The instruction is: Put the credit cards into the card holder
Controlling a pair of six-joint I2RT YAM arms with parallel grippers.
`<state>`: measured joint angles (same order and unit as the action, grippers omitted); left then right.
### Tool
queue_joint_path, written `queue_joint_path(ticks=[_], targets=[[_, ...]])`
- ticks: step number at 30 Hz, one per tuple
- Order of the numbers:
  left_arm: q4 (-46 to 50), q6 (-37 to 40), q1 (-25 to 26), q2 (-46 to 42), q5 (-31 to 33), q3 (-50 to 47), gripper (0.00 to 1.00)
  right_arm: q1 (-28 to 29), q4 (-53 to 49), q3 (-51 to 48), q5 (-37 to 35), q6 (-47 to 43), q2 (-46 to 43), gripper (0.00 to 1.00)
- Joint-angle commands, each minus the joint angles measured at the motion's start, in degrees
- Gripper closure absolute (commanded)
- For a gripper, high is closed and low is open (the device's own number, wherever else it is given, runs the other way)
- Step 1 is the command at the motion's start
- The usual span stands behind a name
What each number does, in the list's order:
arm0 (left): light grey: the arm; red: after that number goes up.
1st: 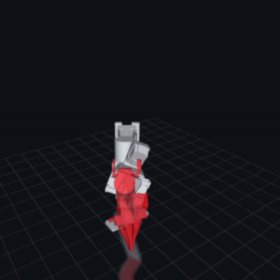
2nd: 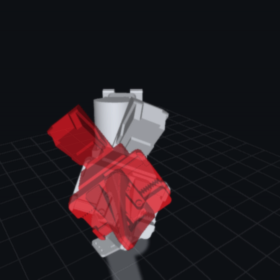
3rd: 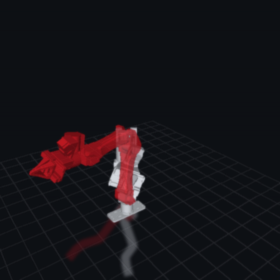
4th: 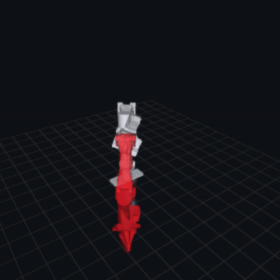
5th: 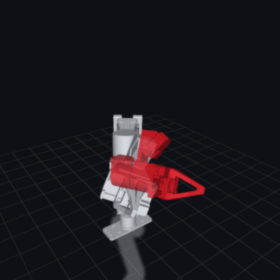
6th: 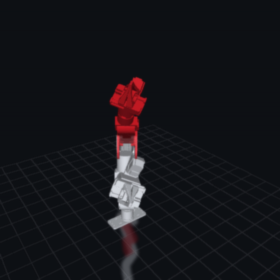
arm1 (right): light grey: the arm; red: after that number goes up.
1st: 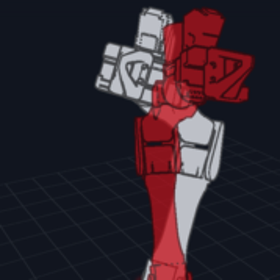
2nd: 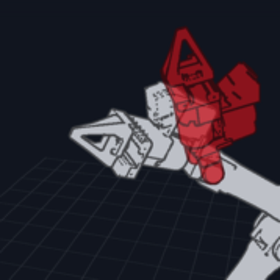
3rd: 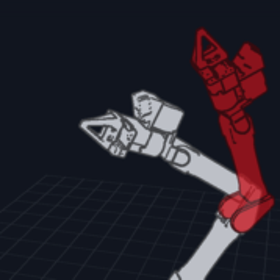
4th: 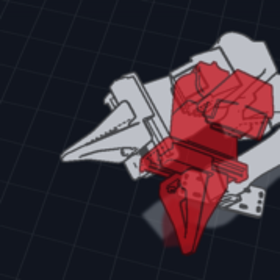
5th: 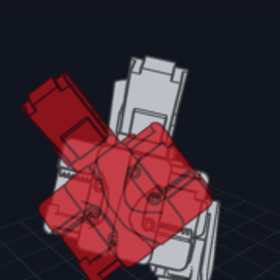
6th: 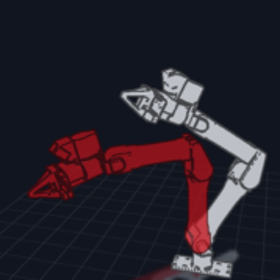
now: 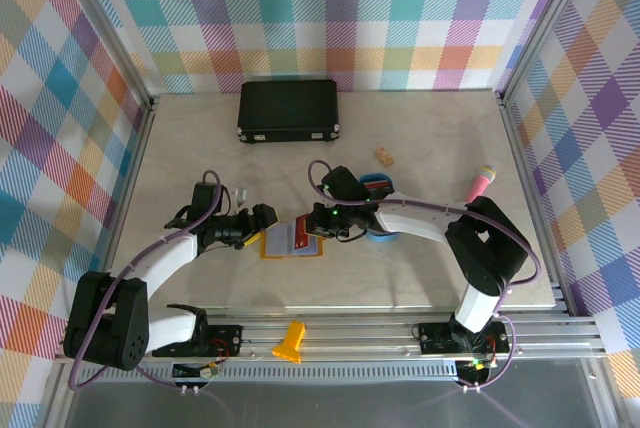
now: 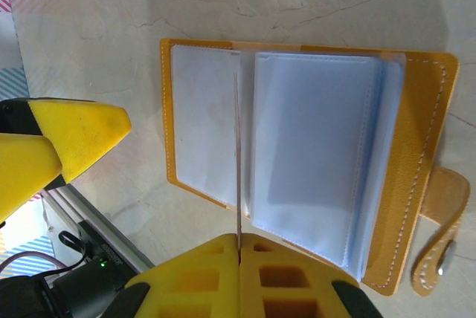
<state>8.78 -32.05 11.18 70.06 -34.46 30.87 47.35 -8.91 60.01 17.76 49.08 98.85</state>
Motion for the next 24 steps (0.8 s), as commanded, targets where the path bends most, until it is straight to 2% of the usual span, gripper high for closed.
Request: queue_joint_path(ticks=[1,9,18,24], targets=[[-0.62,1.06,0.76,0.97,1.90,-0.47,0.17,0.55,-2.15,0.46,-1.22,-0.20,-1.28,1.00],[-0.77,1.80,1.43,2.90,2.59,0.26,0.19,0.55,-2.04,0.36,0.29,-1.02,-0.95,1.00],[1.24,1.24,1.39,-0.72,3.80,-2.47,0.20,1.60,-1.88,0.81,0.23,-0.94,0.42,1.00],[-5.82,-0.63,1.39,0.00,-1.06,-4.84,0.20,2.32,-1.71,0.90,-0.09,-0.83,1.04,1.00]])
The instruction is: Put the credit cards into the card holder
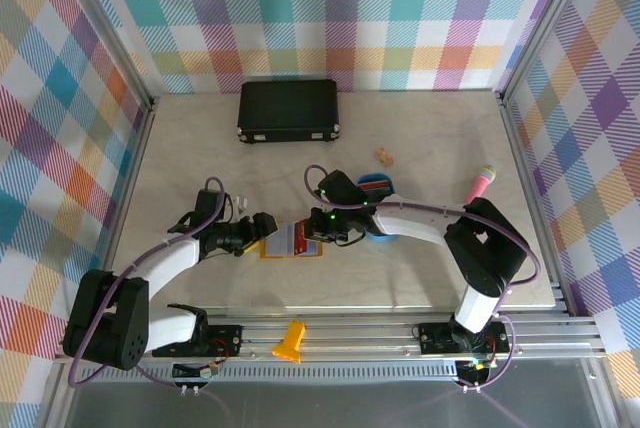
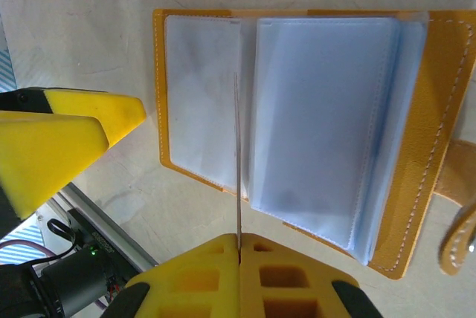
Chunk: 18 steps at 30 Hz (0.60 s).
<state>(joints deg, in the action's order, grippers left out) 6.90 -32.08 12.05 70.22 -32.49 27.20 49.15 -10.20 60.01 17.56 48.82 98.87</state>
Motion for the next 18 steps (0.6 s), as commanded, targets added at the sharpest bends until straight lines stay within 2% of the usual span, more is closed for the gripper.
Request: queue_joint_path(ticks=[1,11,18], targets=[[-4.31,-0.58,0.51,-0.17,-3.33,-1.31,0.20,0.64,-0.29,0.82,-0.05,-0.71,1.12,1.00],[-7.76,-2.09,0.60,0.74,-4.21,-3.36,0.22,0.95,0.86,0.91,0.72,-0.40,2.73,1.00],[-5.25,-0.74,0.69,0.10,-2.40,-2.68,0.23,1.00,1.18,2.31,0.22,-1.25,3.07,1.00]])
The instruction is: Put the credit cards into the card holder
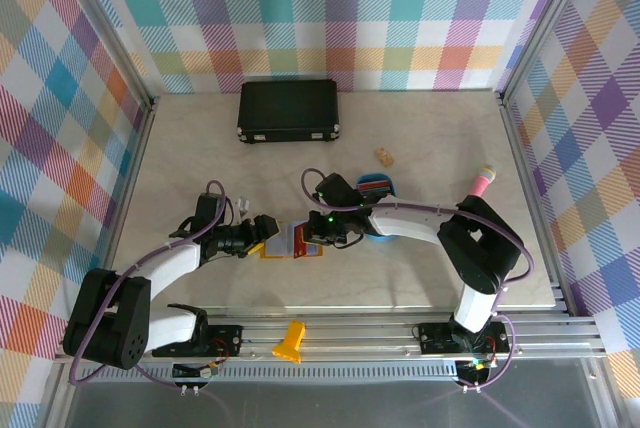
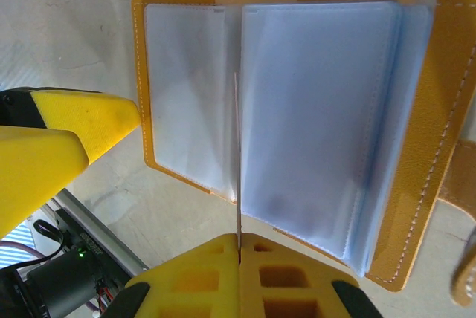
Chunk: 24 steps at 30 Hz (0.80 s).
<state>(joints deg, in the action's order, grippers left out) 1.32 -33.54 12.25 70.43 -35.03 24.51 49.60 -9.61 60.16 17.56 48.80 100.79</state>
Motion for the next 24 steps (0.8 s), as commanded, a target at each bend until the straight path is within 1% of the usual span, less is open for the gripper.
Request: queue_joint_path(ticks=[1,6,24], targets=[[0.11,0.76,0.49,0.16,-0.02,0.10,0.23,0.59,0.55,2.70,0.53,-1.38,1.53,1.00],[-1.06,0.74,0.50,0.98,-0.39,0.01,0.23,0.52,0.63,4.33,0.55,-1.51,2.98,1.00],[-2.59,1.09,0.67,2.61,-0.31,-0.86,0.24,0.26,2.05,4.61,0.74,0.40,6.34,1.00]])
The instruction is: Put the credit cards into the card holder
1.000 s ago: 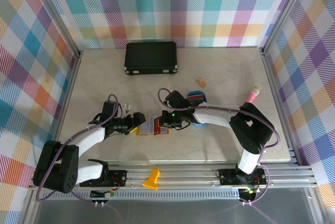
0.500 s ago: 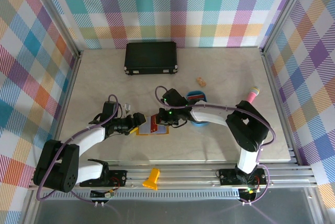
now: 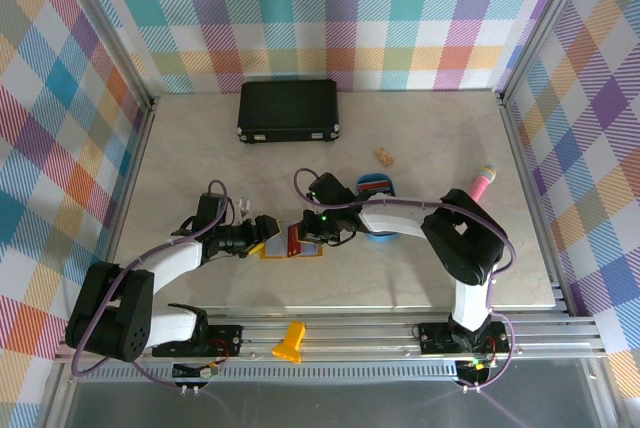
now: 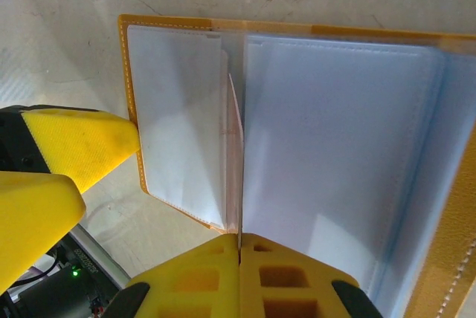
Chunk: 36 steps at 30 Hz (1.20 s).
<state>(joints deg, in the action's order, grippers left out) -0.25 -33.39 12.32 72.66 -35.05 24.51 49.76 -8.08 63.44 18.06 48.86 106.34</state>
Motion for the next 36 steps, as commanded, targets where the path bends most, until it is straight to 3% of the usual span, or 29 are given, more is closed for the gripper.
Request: queue_joint_path(ticks=[1,36], targets=[[-0.98,1.07,0.60,0.43,-0.22,-0.87,0.24,-0.05,0.32,1.42,0.07,0.53,0.90,1.00],[1.96,2.71,0.69,2.36,1.92,0.10,0.25,-2.30,-4.16,3.79,0.04,-2.72,1.49,1.00]])
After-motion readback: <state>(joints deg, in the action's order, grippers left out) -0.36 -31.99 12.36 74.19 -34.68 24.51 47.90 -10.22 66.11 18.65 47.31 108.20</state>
